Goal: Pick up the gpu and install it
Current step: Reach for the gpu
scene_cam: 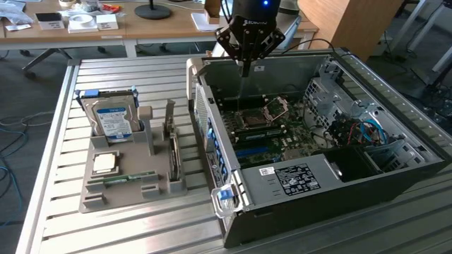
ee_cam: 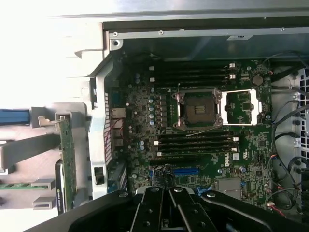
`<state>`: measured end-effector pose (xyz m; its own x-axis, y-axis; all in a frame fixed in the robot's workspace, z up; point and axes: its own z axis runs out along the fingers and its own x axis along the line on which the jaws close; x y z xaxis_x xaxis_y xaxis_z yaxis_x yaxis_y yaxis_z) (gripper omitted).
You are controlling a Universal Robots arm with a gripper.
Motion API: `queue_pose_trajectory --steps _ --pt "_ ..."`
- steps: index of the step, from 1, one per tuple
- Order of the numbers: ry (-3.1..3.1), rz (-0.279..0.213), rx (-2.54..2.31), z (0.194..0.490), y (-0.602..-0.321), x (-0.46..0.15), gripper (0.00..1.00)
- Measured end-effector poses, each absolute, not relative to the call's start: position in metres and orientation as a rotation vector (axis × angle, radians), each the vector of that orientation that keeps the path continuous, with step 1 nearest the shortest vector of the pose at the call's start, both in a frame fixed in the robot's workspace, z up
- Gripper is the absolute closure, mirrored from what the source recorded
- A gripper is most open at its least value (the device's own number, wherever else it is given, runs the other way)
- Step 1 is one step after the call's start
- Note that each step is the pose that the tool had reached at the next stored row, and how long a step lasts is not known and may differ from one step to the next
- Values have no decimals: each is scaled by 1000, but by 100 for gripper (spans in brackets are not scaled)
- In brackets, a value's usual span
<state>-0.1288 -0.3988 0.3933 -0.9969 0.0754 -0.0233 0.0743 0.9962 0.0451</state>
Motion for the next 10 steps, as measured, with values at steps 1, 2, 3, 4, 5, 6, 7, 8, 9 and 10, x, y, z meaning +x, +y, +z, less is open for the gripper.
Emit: queue_pose_trajectory --steps 1,2,3,4,5,6,7,8,9,10 --pt "3114 69 117 393 -399 -130 89" --pt "3114 69 117 393 -399 -131 89" --pt "3114 69 117 393 -399 -132 89" --pt "3114 69 117 393 -399 -133 89" --pt "3114 69 117 393 -399 -135 89" --pt "3114 69 117 393 -399 -137 89" --pt "3114 69 117 393 -399 -138 89" --pt "3113 69 117 393 -399 -140 89" --pt "3113 69 117 393 -399 -142 89" --pt "3113 69 117 393 -399 -143 89"
